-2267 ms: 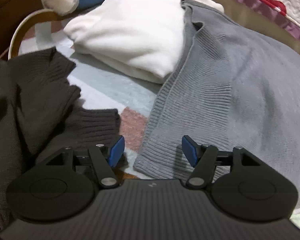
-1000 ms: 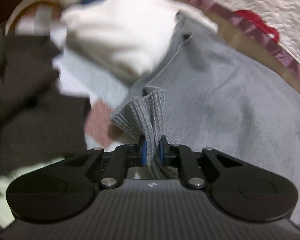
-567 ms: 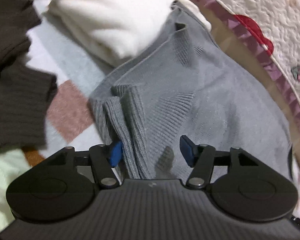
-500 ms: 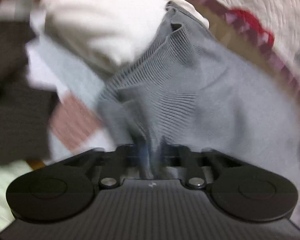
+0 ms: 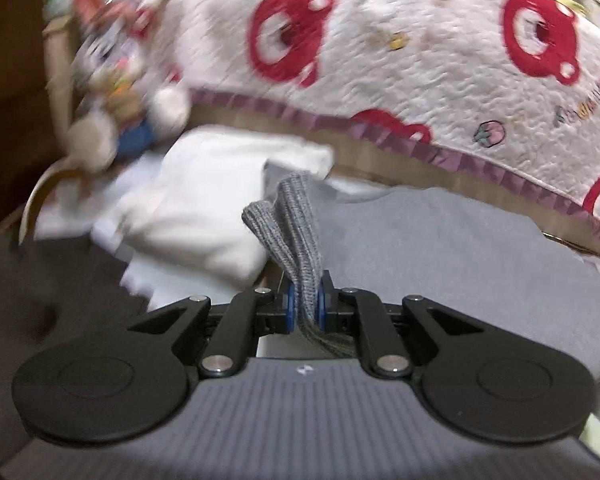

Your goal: Fold clothes

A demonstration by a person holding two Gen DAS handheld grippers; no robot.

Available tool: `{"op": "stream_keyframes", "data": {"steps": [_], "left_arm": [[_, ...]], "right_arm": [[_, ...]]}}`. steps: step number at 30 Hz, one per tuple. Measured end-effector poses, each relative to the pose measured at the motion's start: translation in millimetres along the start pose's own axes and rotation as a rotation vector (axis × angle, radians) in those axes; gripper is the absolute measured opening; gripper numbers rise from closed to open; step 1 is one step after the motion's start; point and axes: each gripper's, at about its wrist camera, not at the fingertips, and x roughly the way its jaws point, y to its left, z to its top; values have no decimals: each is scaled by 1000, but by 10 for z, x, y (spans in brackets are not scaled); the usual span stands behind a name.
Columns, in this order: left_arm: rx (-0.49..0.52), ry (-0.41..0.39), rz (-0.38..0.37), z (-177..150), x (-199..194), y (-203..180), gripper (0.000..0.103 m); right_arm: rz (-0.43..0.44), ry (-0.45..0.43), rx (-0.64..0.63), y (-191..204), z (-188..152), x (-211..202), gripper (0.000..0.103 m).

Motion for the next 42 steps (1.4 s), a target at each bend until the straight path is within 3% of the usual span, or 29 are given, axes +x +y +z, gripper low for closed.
{"op": "stream_keyframes", "data": {"steps": [2,5,8,14,16,19,22,24,27,30,35,37,39,41,42], "left_arm": [[5,88,40,-207,-21,122,10],[66,283,75,-579,221,152,10],[67,391,102,-734,496,136,12],[89,348,95,-546,459,73,14],[69,359,85,-557,424,111,14],[60,408,99,-606,424,159,26],[85,407,117,-584,385,140,26],[94,376,91,-492,294,85,27],[97,286,10,-235,157,-72,37],[168,248,-46,-36,389,-401,41],[317,213,-114,253,949,-1009,52],[377,199,-141,368,1173,-1252,62],[430,188,-169,484,1411,-1485,62],[415,216,-206,604,1804,-1607,62],[400,230,-233,667,2000,-1659,62]], "right_arm": [[-52,119,-1,15,-216,37,9],[-166,304,-26,26,-492,317,10],[-201,348,-103,82,-516,536,10],[-208,332,-193,241,-338,558,11],[-208,323,-185,244,-306,517,11],[-193,338,-169,169,-331,452,13],[-214,374,-156,118,-359,506,18],[-196,328,-135,131,-249,438,21],[-127,205,-102,167,39,291,33],[-96,153,-101,244,416,337,39],[-167,204,-233,521,1153,1024,68],[-225,261,-297,538,1346,1522,69],[-299,347,-382,523,1478,2076,68],[-301,365,-385,449,1560,2432,68],[-258,354,-356,384,1616,2541,68]]}}
